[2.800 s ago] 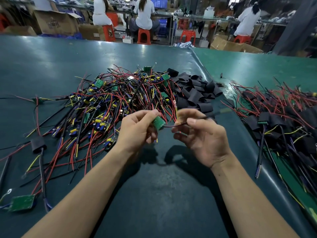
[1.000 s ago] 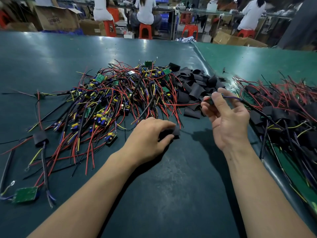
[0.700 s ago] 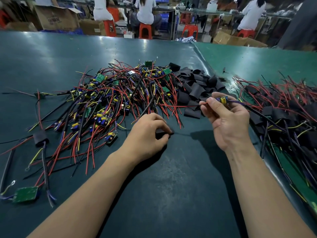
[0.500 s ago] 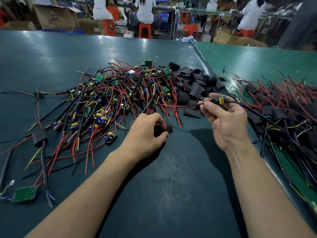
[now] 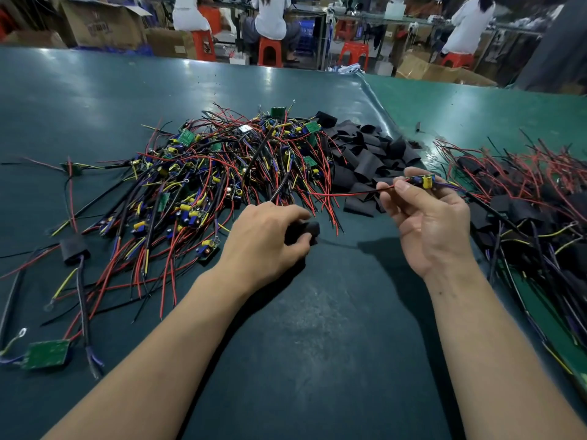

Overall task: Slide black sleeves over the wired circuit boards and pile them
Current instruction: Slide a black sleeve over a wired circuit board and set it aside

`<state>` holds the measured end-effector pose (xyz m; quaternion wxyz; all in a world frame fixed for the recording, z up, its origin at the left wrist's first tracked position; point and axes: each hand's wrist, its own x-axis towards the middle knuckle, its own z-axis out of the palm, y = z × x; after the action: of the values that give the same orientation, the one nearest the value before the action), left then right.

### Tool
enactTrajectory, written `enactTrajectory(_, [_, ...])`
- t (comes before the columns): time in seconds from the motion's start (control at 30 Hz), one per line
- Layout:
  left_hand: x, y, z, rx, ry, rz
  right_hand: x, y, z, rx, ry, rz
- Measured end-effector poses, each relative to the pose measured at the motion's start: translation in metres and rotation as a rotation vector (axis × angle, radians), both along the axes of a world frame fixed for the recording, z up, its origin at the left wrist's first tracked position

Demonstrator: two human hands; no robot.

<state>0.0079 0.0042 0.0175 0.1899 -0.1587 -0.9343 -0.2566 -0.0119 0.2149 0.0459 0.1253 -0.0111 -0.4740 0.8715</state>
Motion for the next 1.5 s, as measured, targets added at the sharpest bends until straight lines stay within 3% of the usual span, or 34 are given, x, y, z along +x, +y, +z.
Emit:
enactTrajectory(0.37, [-0.005, -0.005, 0.001, 0.676, -0.033, -0.071, 0.003, 0.004, 0.005, -0.102, -0.019, 0.074])
enactTrajectory(0.6, [-0.001, -0.001, 0.006, 0.836, 0.052, -0.164, 0.003, 0.005, 0.003, -0.083, -0.048, 0.077])
enactTrajectory(0.83, [0.000, -0.001, 0.006, 0.771, 0.090, -0.163, 0.002, 0.006, 0.002, 0.019, -0.044, 0.023])
enactTrajectory(1.03, [0.001, -0.003, 0.002, 0.417, 0.134, -0.182, 0.002, -0.001, -0.001, 0.105, 0.022, 0.069])
enactTrajectory(1.17, [0.004, 0.000, 0.002, 0.290, 0.204, -0.129, 0.003, -0.016, -0.008, 0.200, 0.009, 0.174])
enactTrajectory(1.5, [0.009, 0.005, 0.007, 0.273, 0.315, -0.146, 0.006, -0.032, -0.018, 0.428, 0.068, 0.217])
